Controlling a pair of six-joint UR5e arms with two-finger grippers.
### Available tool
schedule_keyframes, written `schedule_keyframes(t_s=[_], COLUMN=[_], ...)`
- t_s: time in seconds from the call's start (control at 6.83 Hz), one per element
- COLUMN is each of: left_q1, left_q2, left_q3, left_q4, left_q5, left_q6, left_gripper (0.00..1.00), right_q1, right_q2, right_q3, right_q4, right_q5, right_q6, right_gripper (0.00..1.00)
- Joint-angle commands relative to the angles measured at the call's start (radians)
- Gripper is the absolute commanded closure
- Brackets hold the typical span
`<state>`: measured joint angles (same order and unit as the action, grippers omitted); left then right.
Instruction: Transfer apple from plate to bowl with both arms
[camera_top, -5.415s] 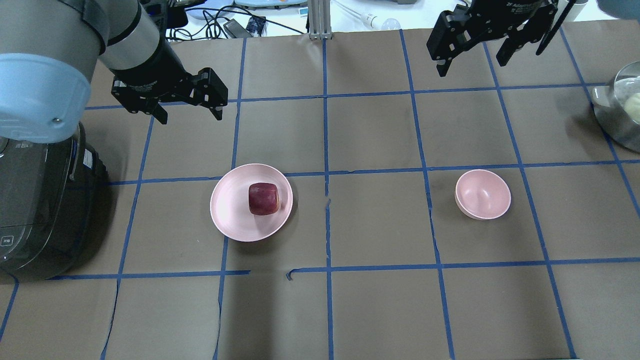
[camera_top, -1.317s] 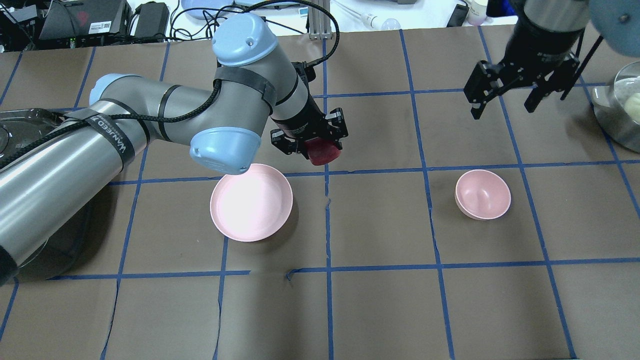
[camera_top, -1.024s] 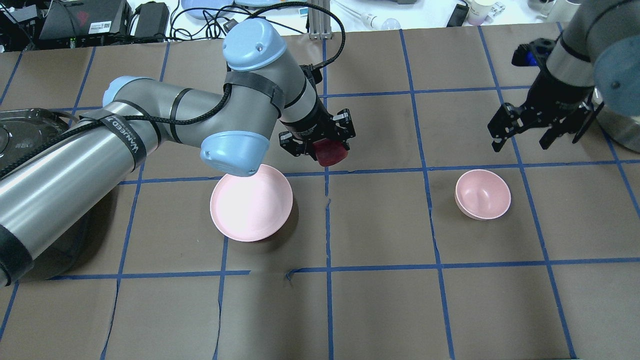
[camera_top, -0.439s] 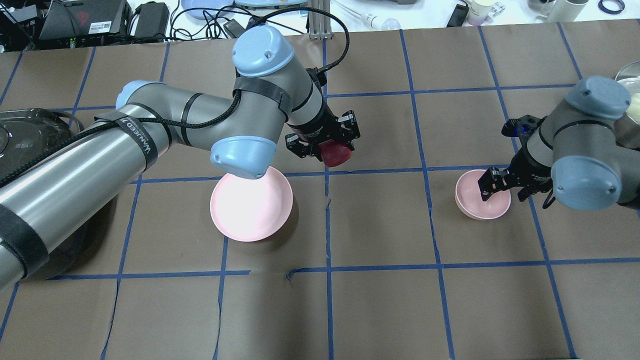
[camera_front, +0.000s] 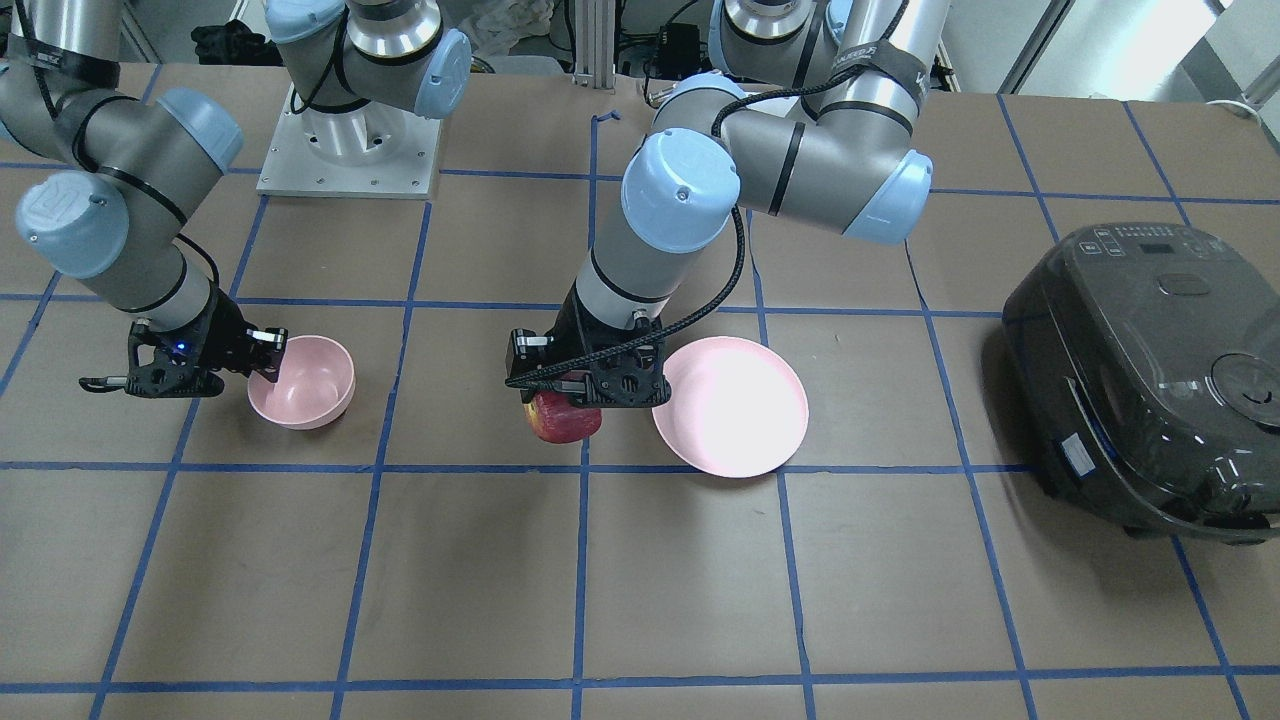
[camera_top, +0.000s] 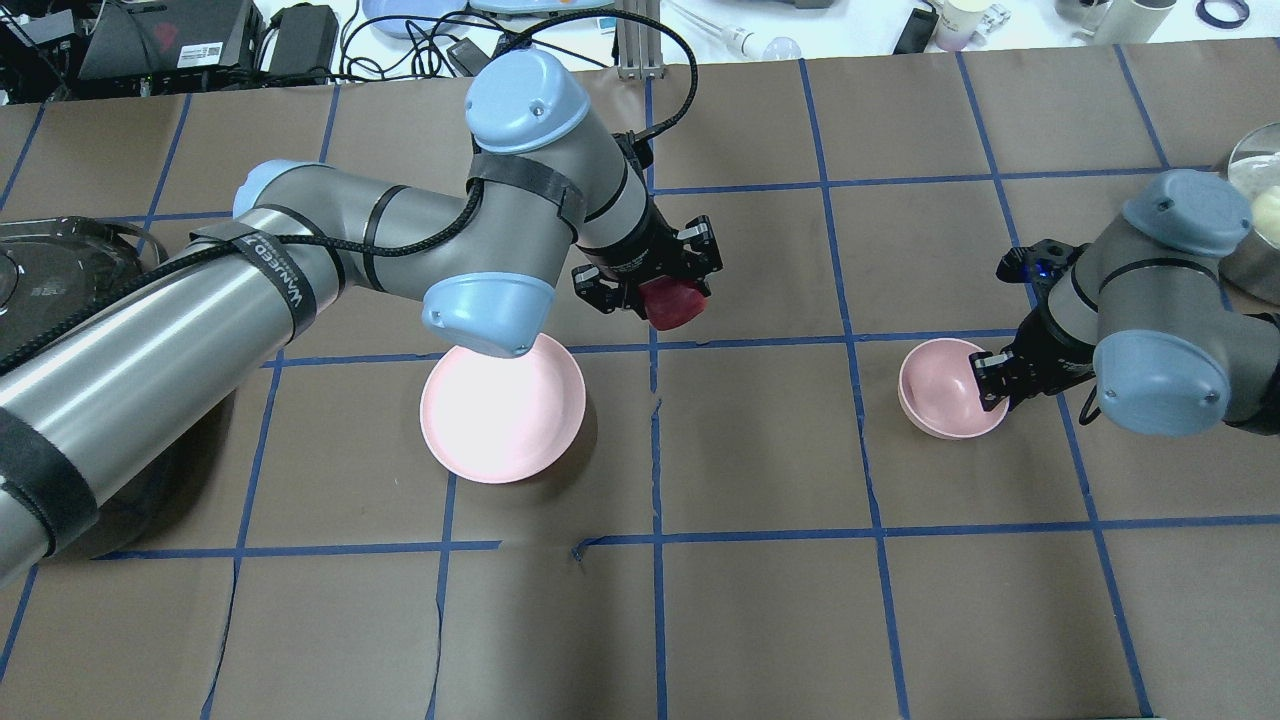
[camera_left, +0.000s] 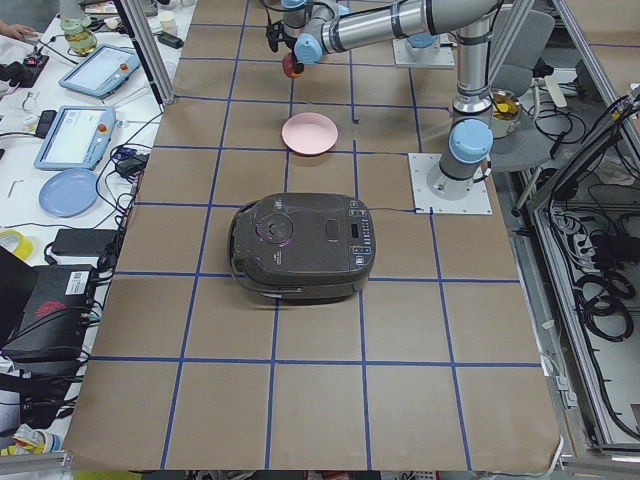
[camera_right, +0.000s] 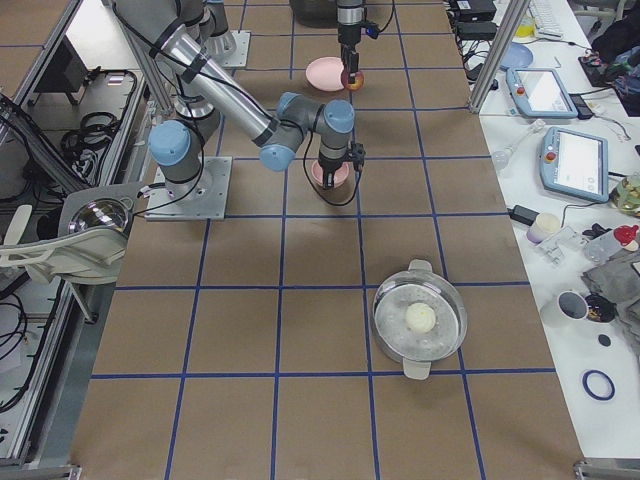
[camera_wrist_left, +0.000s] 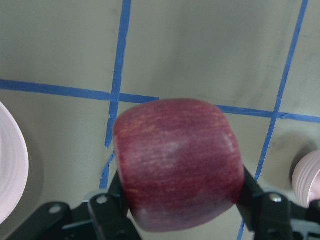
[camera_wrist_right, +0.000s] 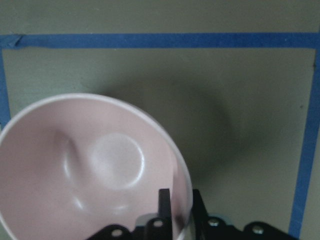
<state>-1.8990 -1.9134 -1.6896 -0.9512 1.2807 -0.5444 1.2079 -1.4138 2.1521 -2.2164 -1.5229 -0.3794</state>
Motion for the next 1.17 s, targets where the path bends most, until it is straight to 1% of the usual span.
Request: schedule_keyframes(t_s=[0.0, 0.15, 0.29, 0.44, 0.59, 0.73, 0.88, 1.02], left_q1=[0.0, 0.0, 0.0, 0.0, 0.0, 0.0, 0.0, 0.0], left_q2=[-0.003, 0.002, 0.004, 0.01, 0.008, 0.008, 0.011, 0.013], left_q3=[-0.001, -0.001, -0.004, -0.007, -0.007, -0.005, -0.007, -0.007], left_q4=[0.008, 0.008, 0.006, 0.006, 0.006, 0.006, 0.005, 0.005], left_q5=[0.0, 0.0, 0.002, 0.002, 0.003, 0.003, 0.006, 0.006], left_q6=[-0.003, -0.002, 0.001, 0.001, 0.001, 0.003, 0.003, 0.003], left_gripper=[0.96, 0.96, 0.96, 0.96, 0.96, 0.96, 0.96, 0.96], right_q1=[0.012, 0.028, 0.089, 0.193, 0.311, 0.362, 0.372, 0.372], right_q2=[-0.002, 0.001, 0.015, 0.027, 0.056, 0.076, 0.091, 0.096], right_q3=[-0.047, -0.061, -0.063, -0.06, -0.061, -0.063, -0.06, -0.061], right_q4=[0.003, 0.012, 0.009, -0.005, -0.011, -0.038, -0.04, -0.04], right_q5=[0.115, 0.207, 0.243, 0.245, 0.245, 0.23, 0.228, 0.215], right_q6=[0.003, 0.008, 0.078, 0.183, 0.239, 0.325, 0.332, 0.332], right_gripper=[1.0, 1.0, 1.0, 1.0, 1.0, 1.0, 1.0, 0.68])
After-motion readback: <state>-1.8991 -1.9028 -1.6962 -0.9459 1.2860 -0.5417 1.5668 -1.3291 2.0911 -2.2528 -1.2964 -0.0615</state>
